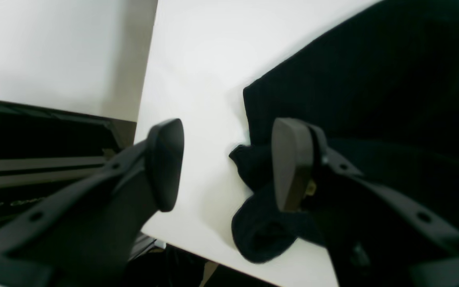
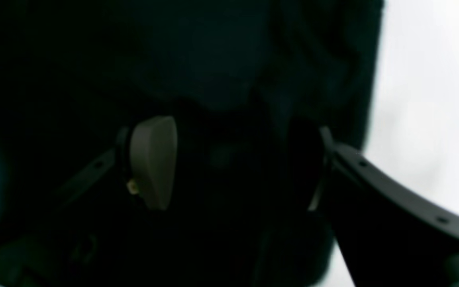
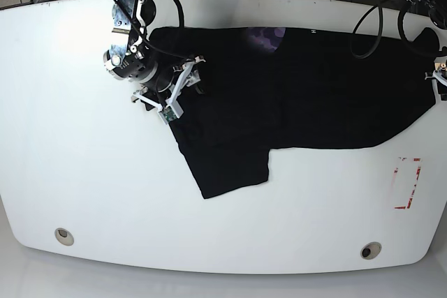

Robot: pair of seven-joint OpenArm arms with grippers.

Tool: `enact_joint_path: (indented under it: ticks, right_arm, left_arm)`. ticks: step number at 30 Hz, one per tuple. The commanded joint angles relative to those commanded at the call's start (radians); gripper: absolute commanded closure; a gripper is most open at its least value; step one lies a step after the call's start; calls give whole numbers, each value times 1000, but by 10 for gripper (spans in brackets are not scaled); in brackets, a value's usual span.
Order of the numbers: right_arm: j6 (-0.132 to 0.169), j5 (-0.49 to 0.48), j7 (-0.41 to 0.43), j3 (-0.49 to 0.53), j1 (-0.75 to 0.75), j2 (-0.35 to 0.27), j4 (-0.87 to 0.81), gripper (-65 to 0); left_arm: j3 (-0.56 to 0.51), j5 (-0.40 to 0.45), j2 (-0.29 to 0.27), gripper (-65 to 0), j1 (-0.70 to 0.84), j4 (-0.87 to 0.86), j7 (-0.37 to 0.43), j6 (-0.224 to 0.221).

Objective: Layout the t-shirt on the table in an organized manner, then fold the t-shirt properly
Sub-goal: 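Move the right gripper onto the shirt's side edge and grasp it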

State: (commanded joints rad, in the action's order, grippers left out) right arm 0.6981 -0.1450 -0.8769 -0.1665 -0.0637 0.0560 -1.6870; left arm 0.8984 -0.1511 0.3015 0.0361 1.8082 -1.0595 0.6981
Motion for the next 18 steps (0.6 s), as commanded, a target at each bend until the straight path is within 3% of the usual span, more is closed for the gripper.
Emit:
enact_joint_path:
  ticks: [7,18]
  right_arm:
    - [0,-2,5,54,2,2,12,-409]
    - [0,0,12,51,28,18,95,-407]
  left_arm:
    - [2,0,0,-332,11,0,0,0]
    - [2,-2,-2,-332,20,0,0,0]
